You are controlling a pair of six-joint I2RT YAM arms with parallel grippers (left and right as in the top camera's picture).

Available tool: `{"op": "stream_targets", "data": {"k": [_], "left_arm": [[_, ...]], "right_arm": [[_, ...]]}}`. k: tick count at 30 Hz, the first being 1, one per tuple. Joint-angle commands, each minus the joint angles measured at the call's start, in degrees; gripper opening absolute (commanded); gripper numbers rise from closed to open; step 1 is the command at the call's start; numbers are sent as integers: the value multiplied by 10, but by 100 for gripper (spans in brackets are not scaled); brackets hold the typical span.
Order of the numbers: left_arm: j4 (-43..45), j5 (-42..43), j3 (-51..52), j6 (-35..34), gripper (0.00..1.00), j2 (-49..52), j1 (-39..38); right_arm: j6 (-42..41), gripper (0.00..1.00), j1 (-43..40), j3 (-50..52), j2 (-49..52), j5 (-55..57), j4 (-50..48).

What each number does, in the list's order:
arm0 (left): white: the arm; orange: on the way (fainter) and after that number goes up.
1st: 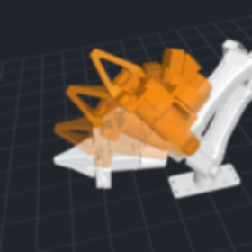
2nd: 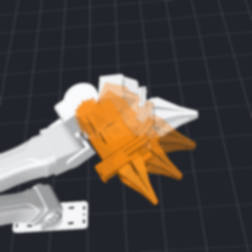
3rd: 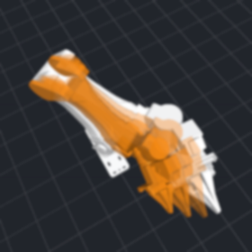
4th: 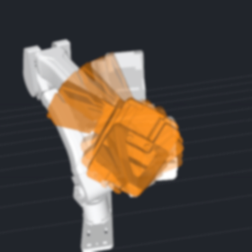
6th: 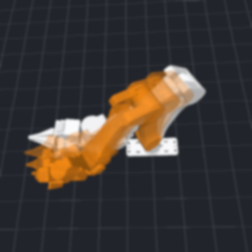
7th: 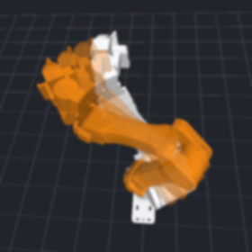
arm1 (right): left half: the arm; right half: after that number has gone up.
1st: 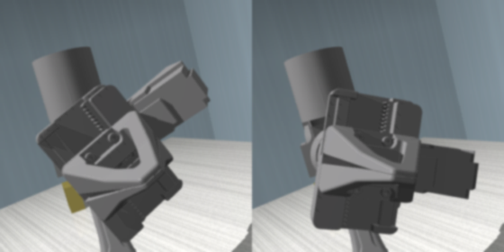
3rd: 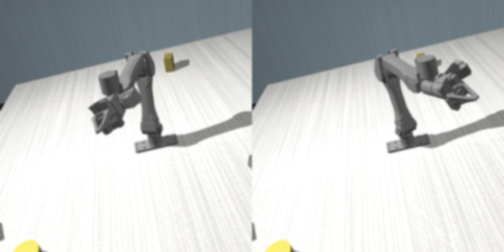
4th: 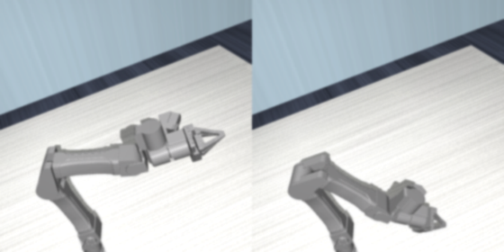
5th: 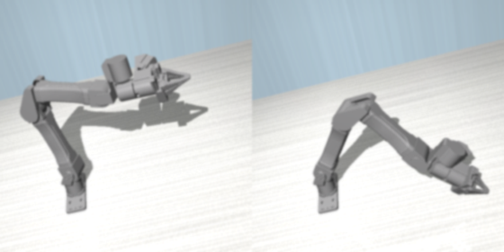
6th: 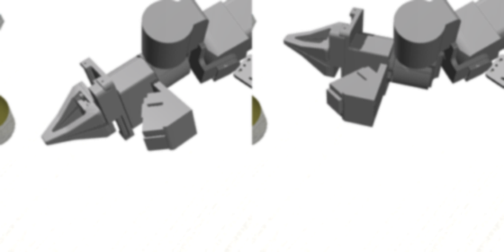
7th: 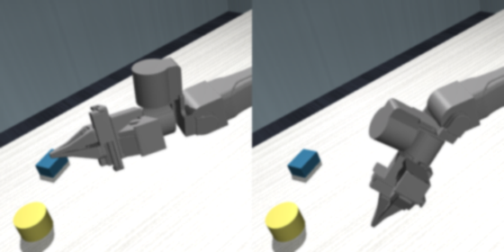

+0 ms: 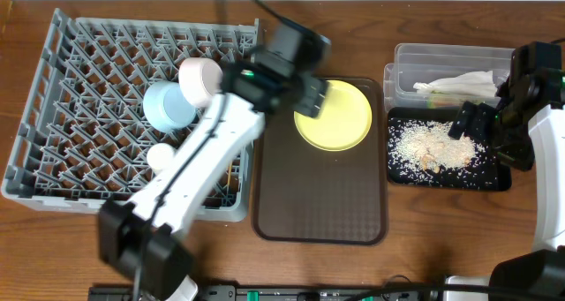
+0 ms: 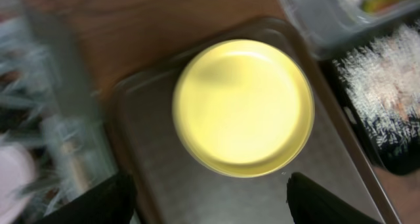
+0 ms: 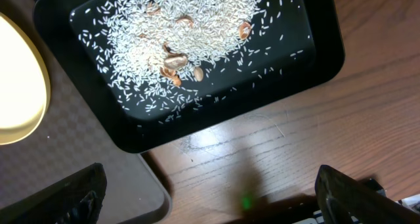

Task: Sort waste into correct bins and load items into the dishwasher
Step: 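Move the left gripper to the yellow plate on the tray, then grasp the yellow plate rim with the left gripper and tilt it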

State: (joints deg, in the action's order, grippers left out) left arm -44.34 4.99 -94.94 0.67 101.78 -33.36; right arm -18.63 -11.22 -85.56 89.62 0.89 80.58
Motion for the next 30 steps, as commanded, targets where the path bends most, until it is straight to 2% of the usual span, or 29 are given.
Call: {"op": "stream_targets", "data": {"k": [1,14,24,25,30], "left_arm": [[11,4,0,53,76,49,-34],[29,4,0,57,77,200,-107],[24,4,2,55,76,248,-118],[21,4,2,55,75,248,-118],[-2,4,2,26,44,249,-118]], "right_arm": [[7,99,-5,-10,-2,-1,1],[7,99,-5,-10,-2,-1,0],[7,99,-5,-10,-2,-1,1],[7,99,-5,-10,-2,-1,0],[7,99,-5,-10,-2,-1,1]]}}
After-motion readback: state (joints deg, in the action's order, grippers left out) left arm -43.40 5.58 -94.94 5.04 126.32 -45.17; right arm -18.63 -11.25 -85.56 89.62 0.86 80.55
